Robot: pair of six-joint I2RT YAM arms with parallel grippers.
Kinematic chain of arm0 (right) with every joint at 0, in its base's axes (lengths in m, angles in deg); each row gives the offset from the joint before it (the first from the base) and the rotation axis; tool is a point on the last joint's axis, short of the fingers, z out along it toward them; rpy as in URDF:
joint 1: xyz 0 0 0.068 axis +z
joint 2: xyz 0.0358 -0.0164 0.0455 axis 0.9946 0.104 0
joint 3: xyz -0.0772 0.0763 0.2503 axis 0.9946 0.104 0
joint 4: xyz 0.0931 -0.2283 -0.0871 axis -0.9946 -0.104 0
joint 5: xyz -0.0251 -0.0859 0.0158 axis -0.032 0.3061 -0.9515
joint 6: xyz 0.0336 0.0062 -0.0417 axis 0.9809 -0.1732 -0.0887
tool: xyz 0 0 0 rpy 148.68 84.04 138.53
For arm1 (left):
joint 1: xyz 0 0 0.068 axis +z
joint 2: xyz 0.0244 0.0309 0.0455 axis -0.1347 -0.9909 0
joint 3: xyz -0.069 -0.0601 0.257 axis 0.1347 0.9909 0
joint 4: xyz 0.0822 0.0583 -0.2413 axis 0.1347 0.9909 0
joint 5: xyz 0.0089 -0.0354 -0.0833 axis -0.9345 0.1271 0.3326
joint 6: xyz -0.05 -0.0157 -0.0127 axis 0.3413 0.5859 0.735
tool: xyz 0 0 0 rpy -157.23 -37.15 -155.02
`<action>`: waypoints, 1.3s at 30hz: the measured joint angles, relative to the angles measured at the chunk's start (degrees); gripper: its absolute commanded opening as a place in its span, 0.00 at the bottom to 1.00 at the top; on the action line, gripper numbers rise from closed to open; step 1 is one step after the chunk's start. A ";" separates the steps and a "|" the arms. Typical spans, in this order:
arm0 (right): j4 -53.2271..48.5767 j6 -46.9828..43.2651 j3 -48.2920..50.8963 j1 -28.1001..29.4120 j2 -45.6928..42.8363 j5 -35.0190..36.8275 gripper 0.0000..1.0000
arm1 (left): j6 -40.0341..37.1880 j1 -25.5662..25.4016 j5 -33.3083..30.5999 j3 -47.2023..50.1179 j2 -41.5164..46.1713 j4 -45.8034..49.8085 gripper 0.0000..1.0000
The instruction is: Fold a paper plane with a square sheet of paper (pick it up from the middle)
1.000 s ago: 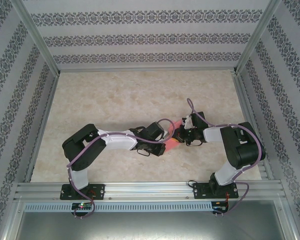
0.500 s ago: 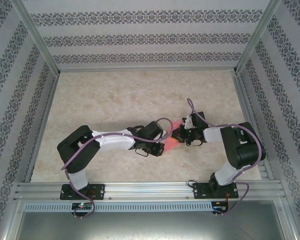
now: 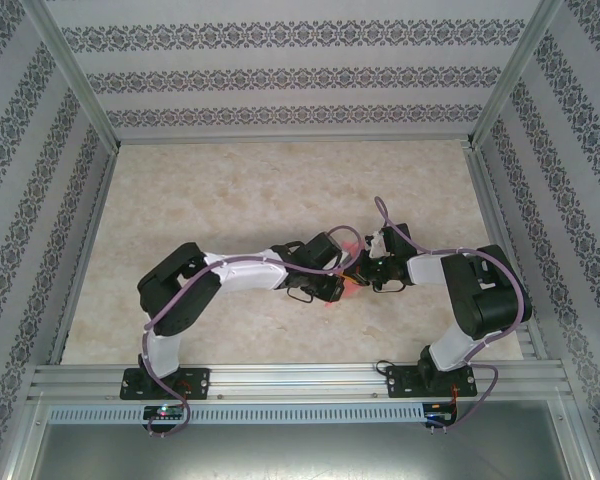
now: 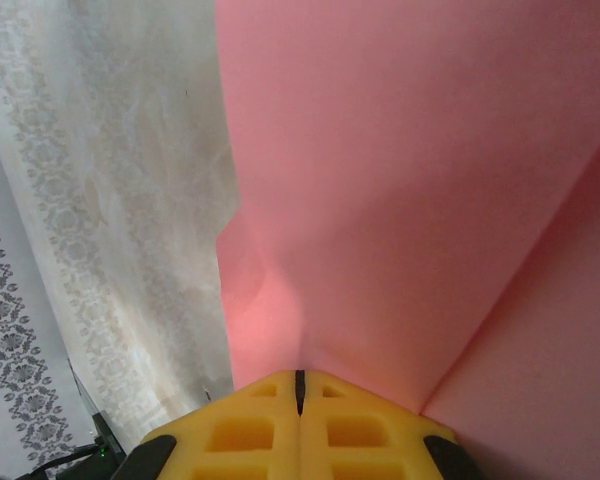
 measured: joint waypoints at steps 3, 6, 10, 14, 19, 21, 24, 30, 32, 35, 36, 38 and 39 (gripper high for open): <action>-0.20 0.00 -0.02 0.00 -0.02 0.07 0.00 | -0.24 0.37 -0.76 -0.22 -1.46 0.02 0.10; -0.28 0.02 -0.02 0.00 -0.13 0.15 0.00 | -0.68 0.50 -0.98 -0.87 -2.10 0.20 0.10; -1.36 0.00 -0.20 -0.02 -0.68 0.85 0.03 | -1.55 0.52 -1.22 -0.94 -2.32 0.17 0.09; -3.50 -0.02 -0.57 -0.76 -1.31 1.55 0.05 | -2.64 0.52 -1.55 -0.92 -2.45 -0.15 0.09; -7.48 -0.35 -2.58 -1.97 -1.33 3.17 0.06 | -3.96 0.63 -1.73 -0.74 -2.84 -1.40 0.08; -8.83 -0.57 -3.43 -2.67 -1.33 4.33 0.06 | -4.46 0.68 -1.64 -0.68 -2.91 -1.57 0.08; -10.19 -1.40 -4.68 -4.20 -1.16 5.88 0.06 | -5.01 0.90 -0.92 -0.48 -2.99 -1.86 0.08; -11.61 -3.06 -6.75 -7.21 0.63 5.49 0.06 | -5.70 2.23 2.91 0.79 -2.99 -4.00 0.07; -11.54 -3.30 -6.99 -8.00 1.31 4.15 0.06 | -5.99 2.43 3.80 1.11 -3.04 -4.83 0.07; -11.85 -3.41 -7.63 -9.01 2.16 2.78 0.06 | -6.43 2.62 4.55 1.53 -3.04 -5.55 0.07; -11.96 -3.41 -7.96 -9.29 2.43 2.75 0.06 | -6.58 2.62 4.61 1.57 -3.04 -5.64 0.08; -11.93 -3.19 -8.52 -9.94 2.99 2.60 0.06 | -7.02 2.62 4.63 1.64 -3.04 -5.66 0.07; -11.89 -2.99 -8.70 -10.23 3.19 2.43 0.06 | -7.19 2.62 4.66 1.68 -3.04 -5.70 0.07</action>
